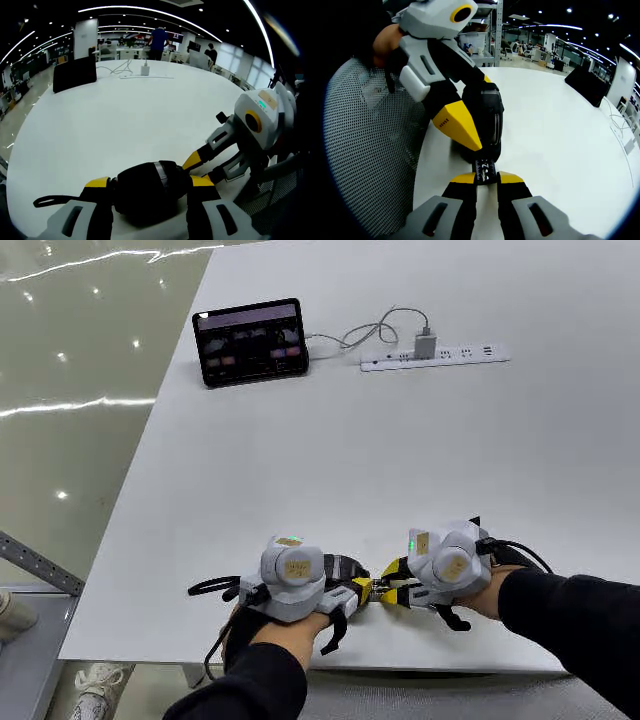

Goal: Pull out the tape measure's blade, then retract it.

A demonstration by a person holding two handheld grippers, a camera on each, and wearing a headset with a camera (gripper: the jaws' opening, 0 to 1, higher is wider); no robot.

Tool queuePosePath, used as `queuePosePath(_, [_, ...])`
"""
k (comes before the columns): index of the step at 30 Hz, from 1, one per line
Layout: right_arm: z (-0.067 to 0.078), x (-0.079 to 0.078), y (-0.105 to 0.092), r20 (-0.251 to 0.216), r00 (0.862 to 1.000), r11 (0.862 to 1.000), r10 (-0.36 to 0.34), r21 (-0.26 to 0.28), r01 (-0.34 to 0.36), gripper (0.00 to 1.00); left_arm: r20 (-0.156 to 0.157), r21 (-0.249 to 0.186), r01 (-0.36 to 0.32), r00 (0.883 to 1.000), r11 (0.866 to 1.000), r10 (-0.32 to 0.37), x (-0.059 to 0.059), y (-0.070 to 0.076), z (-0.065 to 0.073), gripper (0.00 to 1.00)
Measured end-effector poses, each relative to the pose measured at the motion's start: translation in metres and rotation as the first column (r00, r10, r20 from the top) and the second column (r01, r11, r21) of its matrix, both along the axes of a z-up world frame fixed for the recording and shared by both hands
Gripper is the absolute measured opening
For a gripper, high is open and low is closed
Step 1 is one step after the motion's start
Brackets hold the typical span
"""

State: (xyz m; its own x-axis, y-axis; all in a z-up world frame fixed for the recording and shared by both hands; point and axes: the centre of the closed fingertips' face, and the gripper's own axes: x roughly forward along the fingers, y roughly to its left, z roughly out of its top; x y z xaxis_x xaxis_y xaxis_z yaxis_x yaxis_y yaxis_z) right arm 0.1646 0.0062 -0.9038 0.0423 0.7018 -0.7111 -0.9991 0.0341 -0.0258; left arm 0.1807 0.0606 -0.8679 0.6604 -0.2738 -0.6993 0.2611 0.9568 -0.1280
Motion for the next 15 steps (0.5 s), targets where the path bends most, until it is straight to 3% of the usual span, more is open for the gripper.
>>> queuePosePath(15, [-0.0010, -0.0007, 0.0056, -0.002, 1.000, 1.000, 0.001, -0.003, -0.001, 0.11, 0.003, 0.003, -0.003, 1.000, 1.000, 0.003, 0.0004, -0.0002, -0.0007, 0.55])
